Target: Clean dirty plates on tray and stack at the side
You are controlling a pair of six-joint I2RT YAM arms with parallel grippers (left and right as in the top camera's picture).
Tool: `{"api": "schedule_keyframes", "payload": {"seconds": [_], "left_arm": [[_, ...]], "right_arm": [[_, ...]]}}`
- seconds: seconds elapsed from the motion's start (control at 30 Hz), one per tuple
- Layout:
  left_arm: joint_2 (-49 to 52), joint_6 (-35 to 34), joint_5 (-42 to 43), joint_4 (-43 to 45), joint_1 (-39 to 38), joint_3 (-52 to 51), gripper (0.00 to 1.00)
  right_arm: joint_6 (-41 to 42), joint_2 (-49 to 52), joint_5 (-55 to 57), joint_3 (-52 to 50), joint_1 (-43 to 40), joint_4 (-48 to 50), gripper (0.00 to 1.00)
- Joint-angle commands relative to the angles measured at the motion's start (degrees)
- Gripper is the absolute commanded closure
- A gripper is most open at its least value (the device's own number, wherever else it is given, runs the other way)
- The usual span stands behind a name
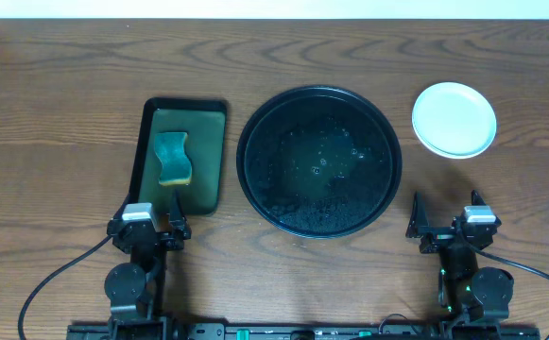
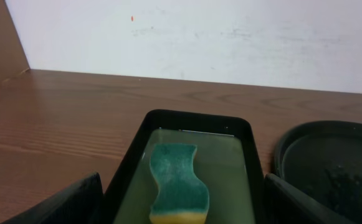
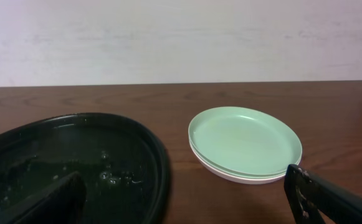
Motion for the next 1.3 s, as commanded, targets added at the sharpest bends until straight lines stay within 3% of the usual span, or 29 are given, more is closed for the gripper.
{"api": "schedule_keyframes", "payload": {"seconds": [0.0, 1.27], "left_arm": [[-0.52, 1.46, 0.17, -2.47, 0.35, -0.76, 0.18], [-0.39, 1.38, 0.15, -2.23, 0.35, -0.76, 0.18]], "right_arm": [[-1.05, -0.31, 0.15, -0.11, -0.61, -0.24, 0.01], [-1.05, -0.31, 0.15, -0.11, -0.61, -0.24, 0.01]]}}
